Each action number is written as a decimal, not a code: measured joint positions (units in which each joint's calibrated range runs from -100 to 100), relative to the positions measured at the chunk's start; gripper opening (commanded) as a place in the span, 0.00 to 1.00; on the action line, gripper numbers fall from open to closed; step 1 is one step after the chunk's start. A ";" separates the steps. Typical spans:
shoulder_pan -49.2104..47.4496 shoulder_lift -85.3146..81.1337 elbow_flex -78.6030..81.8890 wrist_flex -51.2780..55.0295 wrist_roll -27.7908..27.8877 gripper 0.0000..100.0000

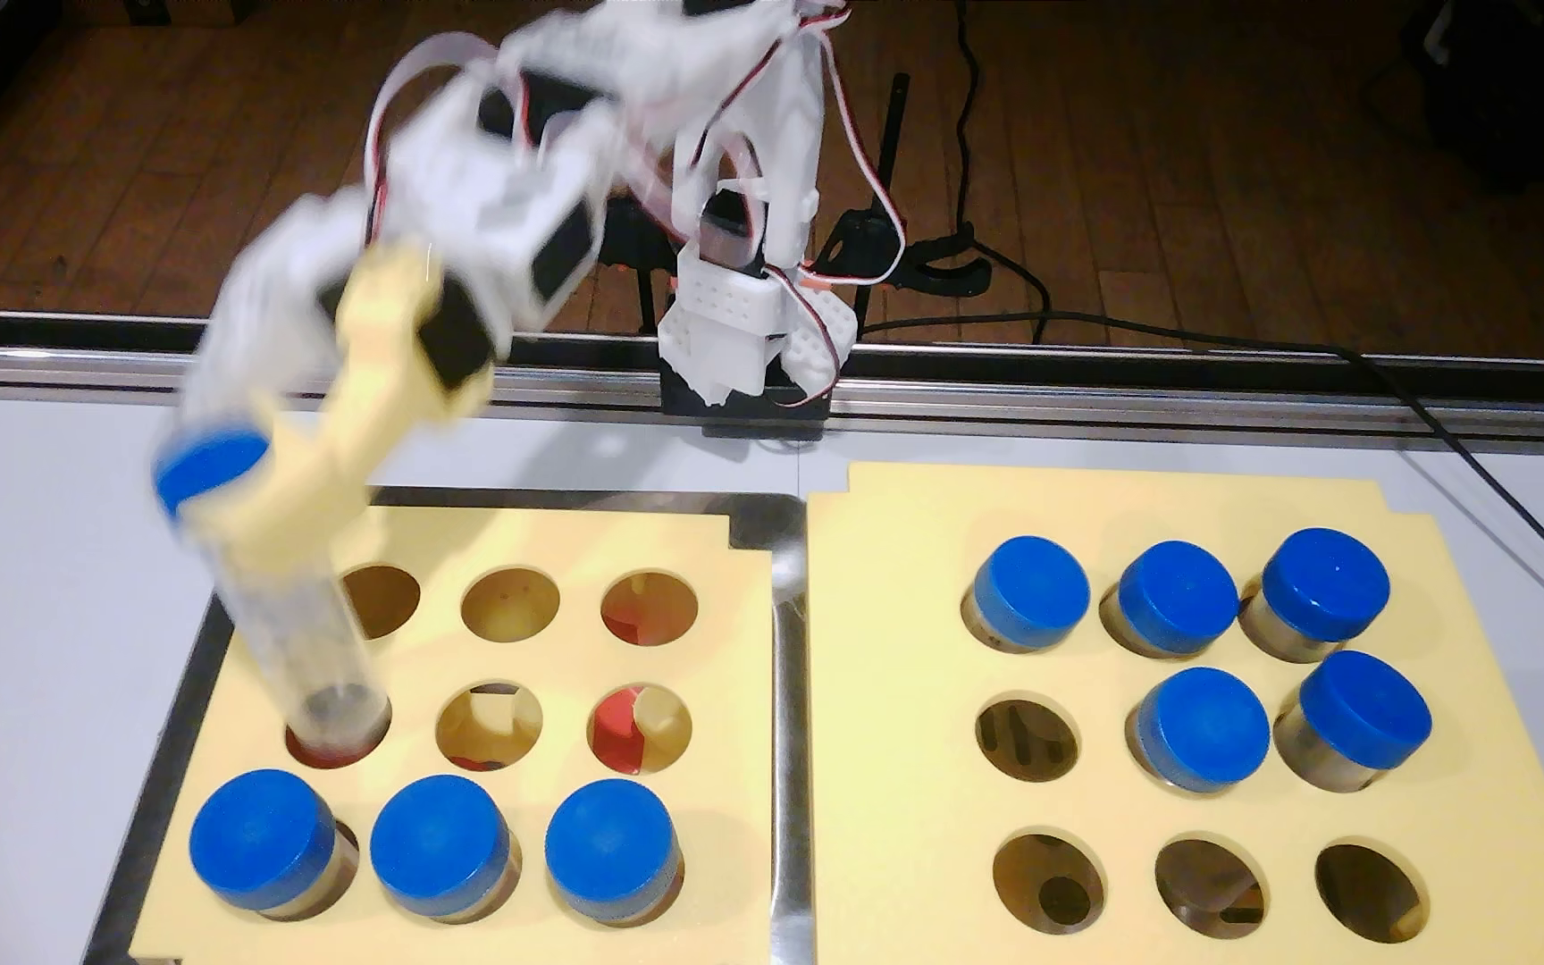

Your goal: Move the test tubes

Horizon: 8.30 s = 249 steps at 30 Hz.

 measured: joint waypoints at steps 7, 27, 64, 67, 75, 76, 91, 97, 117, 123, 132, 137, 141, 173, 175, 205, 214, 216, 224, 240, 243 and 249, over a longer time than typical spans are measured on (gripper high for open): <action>-1.14 -12.88 -2.90 4.62 0.26 0.11; -32.32 -13.39 6.65 -7.23 -6.59 0.11; -41.37 3.56 13.40 -4.05 -4.34 0.28; -41.55 3.47 15.27 -3.66 -7.20 0.32; -39.35 3.64 10.40 -2.50 -7.56 0.32; -38.38 3.73 8.34 -2.50 -7.41 0.32; -20.55 -16.53 28.29 -2.99 -3.98 0.32; -20.38 -9.41 30.82 -13.39 -1.07 0.31; -17.65 10.59 11.62 -19.75 4.14 0.31; -18.18 17.63 3.47 -19.94 3.98 0.26; -18.09 20.85 -0.75 -19.94 1.69 0.06; -18.18 20.42 -2.25 -19.94 0.36 0.06; -18.09 16.86 -3.75 -17.53 -0.61 0.06; -44.53 13.56 -10.68 -34.87 -5.62 0.06; -45.76 15.17 -10.77 -34.87 -5.62 0.06; -48.57 29.58 -17.33 -20.71 -1.02 0.36; -37.77 24.83 -18.92 -20.71 -0.87 0.36; -32.15 17.80 -16.77 -20.71 0.20 0.36; -17.04 -4.66 14.24 -20.71 1.07 0.36; -11.77 3.90 16.30 -20.71 1.07 0.35; -11.95 7.03 12.18 -20.71 1.07 0.35; -11.59 14.58 4.96 -20.71 1.07 0.35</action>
